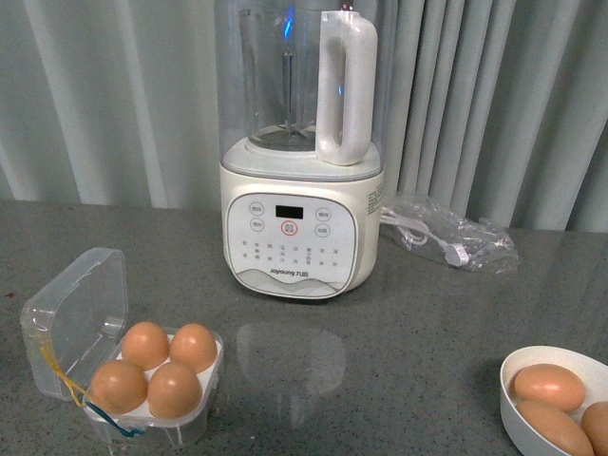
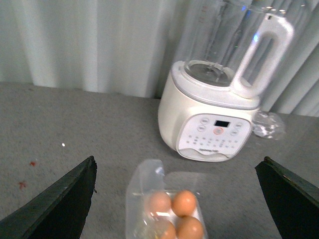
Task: Put egg into box
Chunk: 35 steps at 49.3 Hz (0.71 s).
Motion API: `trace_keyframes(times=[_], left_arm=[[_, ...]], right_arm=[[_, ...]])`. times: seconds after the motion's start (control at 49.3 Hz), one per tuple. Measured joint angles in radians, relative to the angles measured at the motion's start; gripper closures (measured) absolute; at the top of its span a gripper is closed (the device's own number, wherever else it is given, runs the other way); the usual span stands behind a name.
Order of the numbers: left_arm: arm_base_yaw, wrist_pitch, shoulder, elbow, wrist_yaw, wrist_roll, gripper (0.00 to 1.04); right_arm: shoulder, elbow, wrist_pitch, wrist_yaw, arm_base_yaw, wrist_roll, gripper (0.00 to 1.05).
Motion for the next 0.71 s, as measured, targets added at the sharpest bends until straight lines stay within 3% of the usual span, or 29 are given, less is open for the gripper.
trace_keyframes(times=[0.101,0.243,0.486,0.709], left_arm=[[0.043,0.027,0.186,0.043,0.023,0.077,0.07],[0.102,0.083,0.352,0.107,-0.033,0.192,0.07],[0.163,0.172,0.474,0.178,-0.092,0.319,0.07],[0.187,0.143,0.581,0.227,-0.129,0.476,0.07]], right_arm=[[0.0,0.0,0.0,0.0,0.0,0.0,0.07],[0.0,0.0,0.0,0.0,0.0,0.0,0.07],[0.0,0.0,0.0,0.0,0.0,0.0,0.07],[0.0,0.0,0.0,0.0,0.0,0.0,0.07]])
